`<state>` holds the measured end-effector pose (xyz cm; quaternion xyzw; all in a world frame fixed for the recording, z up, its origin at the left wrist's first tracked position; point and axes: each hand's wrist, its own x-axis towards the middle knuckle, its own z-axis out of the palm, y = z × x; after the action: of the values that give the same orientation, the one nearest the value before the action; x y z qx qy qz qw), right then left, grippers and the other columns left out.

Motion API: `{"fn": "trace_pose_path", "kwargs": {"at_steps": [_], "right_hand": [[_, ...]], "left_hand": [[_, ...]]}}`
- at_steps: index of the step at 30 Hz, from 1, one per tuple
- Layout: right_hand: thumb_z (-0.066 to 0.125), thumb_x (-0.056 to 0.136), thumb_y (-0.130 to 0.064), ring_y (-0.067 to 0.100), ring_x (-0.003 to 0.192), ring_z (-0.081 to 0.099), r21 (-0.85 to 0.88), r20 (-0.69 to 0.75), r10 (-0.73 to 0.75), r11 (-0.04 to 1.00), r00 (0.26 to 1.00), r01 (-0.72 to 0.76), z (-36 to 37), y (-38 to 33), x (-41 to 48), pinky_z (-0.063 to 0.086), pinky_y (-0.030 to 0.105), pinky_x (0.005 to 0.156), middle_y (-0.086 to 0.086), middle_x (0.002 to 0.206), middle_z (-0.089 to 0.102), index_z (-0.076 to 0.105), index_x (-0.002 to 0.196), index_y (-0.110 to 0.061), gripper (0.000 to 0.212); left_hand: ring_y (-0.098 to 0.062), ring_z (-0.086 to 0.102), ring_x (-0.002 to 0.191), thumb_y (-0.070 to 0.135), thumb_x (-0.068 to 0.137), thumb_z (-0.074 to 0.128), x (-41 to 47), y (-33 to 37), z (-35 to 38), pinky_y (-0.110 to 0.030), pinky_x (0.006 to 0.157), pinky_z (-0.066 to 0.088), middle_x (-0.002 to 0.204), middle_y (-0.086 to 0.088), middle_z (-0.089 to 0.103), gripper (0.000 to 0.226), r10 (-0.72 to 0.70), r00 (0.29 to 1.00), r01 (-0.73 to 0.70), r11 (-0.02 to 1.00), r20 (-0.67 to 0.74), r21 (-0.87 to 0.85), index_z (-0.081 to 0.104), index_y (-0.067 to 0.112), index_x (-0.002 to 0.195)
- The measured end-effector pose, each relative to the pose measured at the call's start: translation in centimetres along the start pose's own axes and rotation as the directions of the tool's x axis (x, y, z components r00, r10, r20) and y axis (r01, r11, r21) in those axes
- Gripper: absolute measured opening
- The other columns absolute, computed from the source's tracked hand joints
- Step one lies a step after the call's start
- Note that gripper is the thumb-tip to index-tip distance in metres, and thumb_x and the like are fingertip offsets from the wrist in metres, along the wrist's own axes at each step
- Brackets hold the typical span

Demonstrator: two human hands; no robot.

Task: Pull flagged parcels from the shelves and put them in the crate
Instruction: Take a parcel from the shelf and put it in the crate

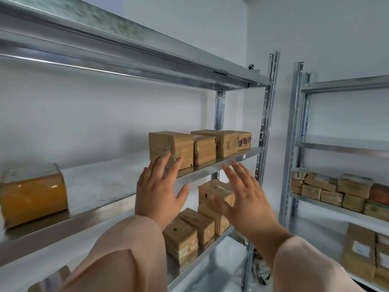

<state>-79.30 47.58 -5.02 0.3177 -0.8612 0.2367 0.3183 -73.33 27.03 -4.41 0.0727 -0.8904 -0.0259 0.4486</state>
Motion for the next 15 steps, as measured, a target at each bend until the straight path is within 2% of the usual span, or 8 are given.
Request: {"fn": "trace_pose_path", "kwargs": {"at_steps": [2, 5, 9, 13, 15], "right_hand": [[0.040, 0.086, -0.063, 0.012, 0.147, 0.003, 0.032, -0.012, -0.020, 0.999, 1.000, 0.020, 0.4, 1.7, 1.8, -0.002, 0.026, 0.114, -0.006, 0.161, 0.008, 0.012, 0.152, -0.033, 0.078], [0.040, 0.085, -0.066, 0.013, 0.147, 0.005, 0.096, -0.009, -0.051, 0.994, 0.999, 0.052, 2.0, 3.8, 4.2, 0.004, 0.031, 0.116, -0.007, 0.161, 0.009, 0.011, 0.151, -0.036, 0.079], [0.028, 0.082, -0.075, 0.005, 0.143, -0.002, 0.156, -0.007, -0.093, 0.983, 0.996, 0.093, 5.2, 5.4, 7.5, 0.011, 0.036, 0.118, -0.008, 0.161, 0.008, 0.008, 0.150, -0.040, 0.079], [0.018, 0.080, -0.079, 0.013, 0.148, 0.003, 0.197, -0.004, -0.129, 0.972, 0.992, 0.127, 8.4, 6.2, 10.7, 0.017, 0.041, 0.119, -0.009, 0.161, 0.008, 0.007, 0.150, -0.040, 0.081], [0.016, 0.078, -0.080, 0.014, 0.148, 0.003, 0.199, 0.013, -0.137, 0.971, 0.990, 0.132, 9.7, 6.5, 12.4, 0.014, 0.040, 0.120, -0.009, 0.161, 0.005, 0.008, 0.151, -0.038, 0.085]], "left_hand": [[-0.025, 0.030, 0.141, 0.053, 0.087, 0.055, 1.2, 0.4, 1.4, -0.049, 0.110, 0.035, 0.155, 0.001, 0.030, 0.066, -0.036, 0.999, 0.036, 0.999, 0.004, 0.008, 0.031, 0.036, 0.147], [-0.025, 0.027, 0.142, 0.053, 0.087, 0.056, 2.7, 0.7, 3.3, -0.047, 0.110, 0.034, 0.156, 0.001, 0.027, 0.068, -0.047, 0.999, 0.047, 0.999, 0.021, 0.026, 0.030, 0.036, 0.148], [-0.025, 0.025, 0.143, 0.049, 0.087, 0.058, 5.9, -0.4, 5.1, -0.046, 0.110, 0.035, 0.157, 0.001, 0.026, 0.067, -0.093, 0.996, 0.093, 0.995, 0.005, 0.028, 0.031, 0.036, 0.148], [-0.020, 0.020, 0.144, 0.048, 0.088, 0.056, 9.3, -1.6, 7.4, -0.042, 0.111, 0.031, 0.157, 0.005, 0.023, 0.065, -0.097, 0.994, 0.095, 0.994, 0.044, 0.059, 0.031, 0.035, 0.147], [-0.020, 0.021, 0.143, 0.046, 0.088, 0.058, 11.0, -2.2, 8.4, -0.041, 0.110, 0.033, 0.156, 0.004, 0.026, 0.065, -0.109, 0.993, 0.107, 0.993, 0.035, 0.041, 0.032, 0.034, 0.146]]}}
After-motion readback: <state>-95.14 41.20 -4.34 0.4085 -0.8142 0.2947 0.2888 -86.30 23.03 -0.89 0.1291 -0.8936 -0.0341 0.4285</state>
